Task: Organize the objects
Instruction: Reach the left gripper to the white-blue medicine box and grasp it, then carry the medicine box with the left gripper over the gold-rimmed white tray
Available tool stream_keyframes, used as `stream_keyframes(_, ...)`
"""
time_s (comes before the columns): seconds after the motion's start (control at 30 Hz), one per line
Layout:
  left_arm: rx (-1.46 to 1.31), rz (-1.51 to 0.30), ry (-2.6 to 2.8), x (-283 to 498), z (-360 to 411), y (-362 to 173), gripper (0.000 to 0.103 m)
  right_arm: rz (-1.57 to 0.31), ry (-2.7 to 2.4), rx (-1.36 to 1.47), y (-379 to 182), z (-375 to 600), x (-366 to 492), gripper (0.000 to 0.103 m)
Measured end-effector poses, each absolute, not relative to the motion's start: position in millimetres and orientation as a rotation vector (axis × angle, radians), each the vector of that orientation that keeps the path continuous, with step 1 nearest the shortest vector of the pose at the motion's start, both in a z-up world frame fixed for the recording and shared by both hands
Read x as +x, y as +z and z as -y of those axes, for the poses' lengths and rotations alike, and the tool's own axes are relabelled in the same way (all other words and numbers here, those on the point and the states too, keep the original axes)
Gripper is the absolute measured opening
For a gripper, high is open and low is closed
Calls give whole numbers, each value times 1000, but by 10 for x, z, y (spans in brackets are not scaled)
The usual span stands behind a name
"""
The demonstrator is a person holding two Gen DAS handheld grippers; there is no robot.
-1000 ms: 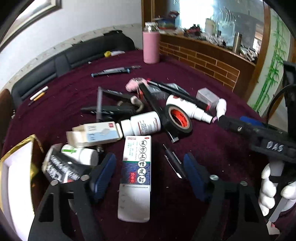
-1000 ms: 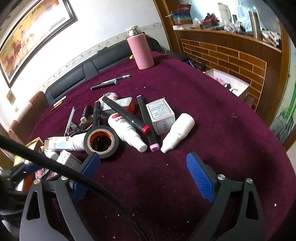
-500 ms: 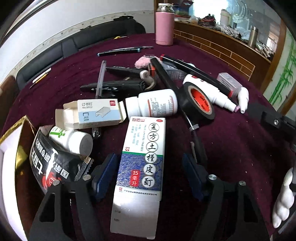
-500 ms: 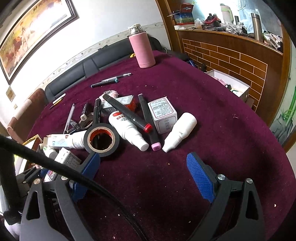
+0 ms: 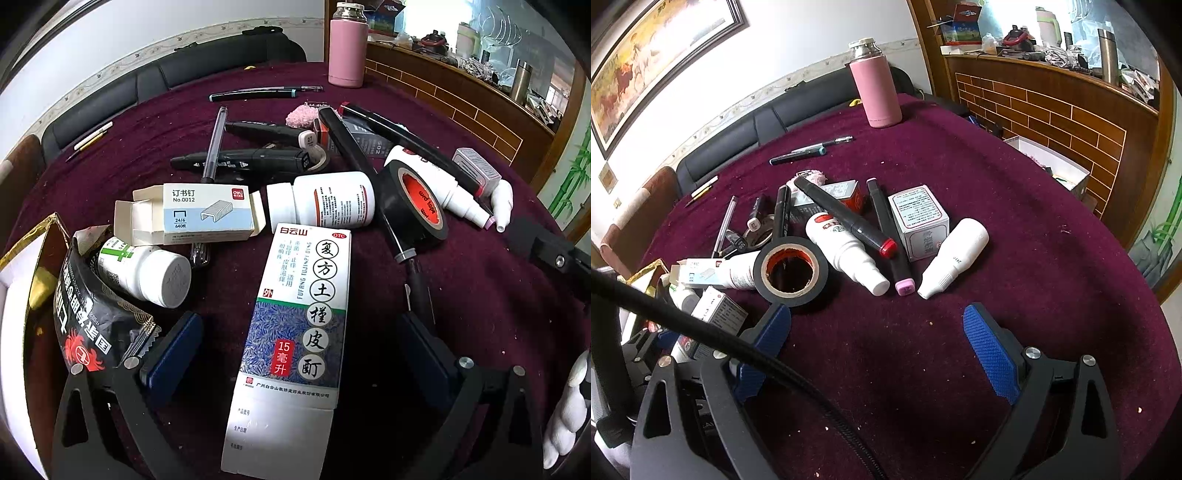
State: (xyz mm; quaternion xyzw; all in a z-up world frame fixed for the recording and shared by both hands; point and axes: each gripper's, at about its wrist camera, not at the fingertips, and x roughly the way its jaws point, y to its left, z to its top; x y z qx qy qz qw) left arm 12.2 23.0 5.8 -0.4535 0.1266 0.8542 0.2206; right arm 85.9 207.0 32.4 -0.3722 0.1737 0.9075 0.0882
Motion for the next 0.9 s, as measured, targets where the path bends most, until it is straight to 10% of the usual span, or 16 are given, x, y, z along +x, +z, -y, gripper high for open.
stream_keyframes(0.17,-1235,-345,2359,120,-221,82,92,-492,2687,-1116,315,-2055,850,96)
stream_keyframes(0.23,-1184,-335,2358,195,-228,145,39,-482,2682,-1112,315,-2042,851,96)
stream_keyframes(0.27,-1181,-326,2348,227,-229,178,28,-471,2677,-1111,317,-2036,852,96)
stream_keyframes(0.53,-1132,-76,2296,530,209,499,29,-387,2731,-1284,394,-1840,837,84)
stream_keyframes(0.7,-1093,85,2356,667,736,728,29,-414,2727,-1463,314,-1595,656,53)
stream_keyframes(0.9,-1062,184,2495,799,1349,853,29,-301,2720,-1555,257,-1222,463,51)
